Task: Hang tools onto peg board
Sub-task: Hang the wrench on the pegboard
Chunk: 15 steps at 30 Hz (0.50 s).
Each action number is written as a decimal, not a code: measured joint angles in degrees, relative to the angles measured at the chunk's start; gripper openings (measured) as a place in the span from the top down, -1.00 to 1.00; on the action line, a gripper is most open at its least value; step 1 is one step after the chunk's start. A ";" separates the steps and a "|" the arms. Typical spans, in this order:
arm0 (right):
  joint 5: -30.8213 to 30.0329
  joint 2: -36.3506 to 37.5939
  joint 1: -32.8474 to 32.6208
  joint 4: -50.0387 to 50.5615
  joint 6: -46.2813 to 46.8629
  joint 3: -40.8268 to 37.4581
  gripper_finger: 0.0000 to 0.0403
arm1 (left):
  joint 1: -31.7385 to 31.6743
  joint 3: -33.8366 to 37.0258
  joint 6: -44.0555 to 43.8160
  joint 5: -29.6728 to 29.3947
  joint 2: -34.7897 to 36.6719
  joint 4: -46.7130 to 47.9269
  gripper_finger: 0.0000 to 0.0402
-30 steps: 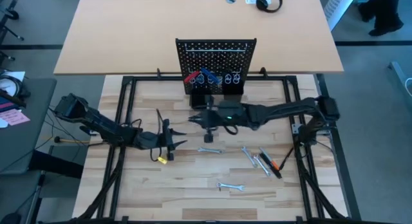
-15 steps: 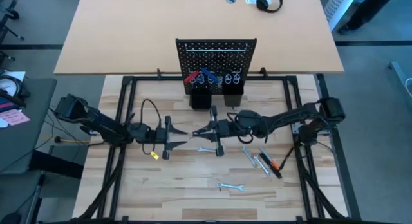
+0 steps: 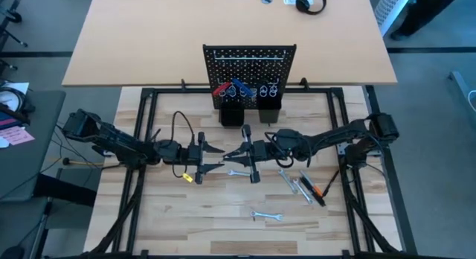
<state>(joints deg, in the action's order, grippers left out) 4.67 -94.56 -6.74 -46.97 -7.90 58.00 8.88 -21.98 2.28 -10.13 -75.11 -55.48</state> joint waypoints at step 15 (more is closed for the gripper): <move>0.02 -0.04 0.00 3.38 1.05 0.00 0.89 | 1.43 -0.91 0.46 0.89 -0.02 -0.91 0.19</move>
<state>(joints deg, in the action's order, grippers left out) 4.69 -94.61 -6.74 -43.59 -6.85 58.00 10.31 -22.90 2.74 -9.24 -75.13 -56.39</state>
